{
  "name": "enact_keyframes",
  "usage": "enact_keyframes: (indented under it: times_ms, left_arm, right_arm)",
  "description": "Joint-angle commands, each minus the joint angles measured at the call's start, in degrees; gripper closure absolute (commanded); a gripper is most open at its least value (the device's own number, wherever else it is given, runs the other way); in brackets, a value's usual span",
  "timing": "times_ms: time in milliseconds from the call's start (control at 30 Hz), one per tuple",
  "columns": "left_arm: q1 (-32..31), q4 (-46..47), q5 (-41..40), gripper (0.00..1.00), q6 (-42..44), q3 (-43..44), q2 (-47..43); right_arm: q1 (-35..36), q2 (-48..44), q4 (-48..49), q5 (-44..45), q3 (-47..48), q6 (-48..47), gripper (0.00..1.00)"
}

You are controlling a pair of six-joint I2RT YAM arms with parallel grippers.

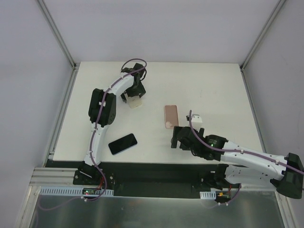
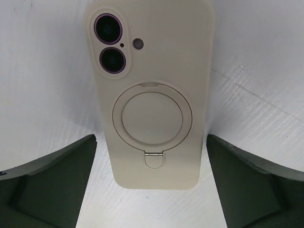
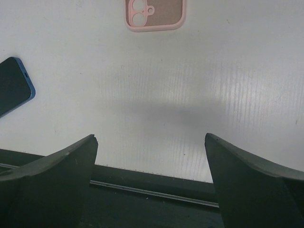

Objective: Take the phone out of the phone case
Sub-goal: Move the phone to the center of the board.

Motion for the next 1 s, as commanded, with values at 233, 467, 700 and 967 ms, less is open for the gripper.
enact_keyframes:
  times_ms: [233,467,700,967]
  left_arm:
    - [-0.2,-2.2,1.5,0.2,-2.7,-2.5,1.5]
    - [-0.2,2.4,4.4,0.63,0.3,-10.1,-6.4]
    - [-1.2,8.2,8.6,0.67,3.9,-24.0,-19.8]
    - [-6.6,12.4,9.6,0.69,4.4,-36.6,-30.6]
  right_arm:
    - [-0.1,1.0,-0.9,1.4,0.3,0.2,0.03]
    - [-0.2,-1.4,-2.2,2.1,-0.5,1.8,0.03]
    - [-0.1,-3.6,-4.7,3.7,0.6,2.0,0.03]
    - [0.0,-4.6,-8.0,5.8,1.4,4.7,0.03]
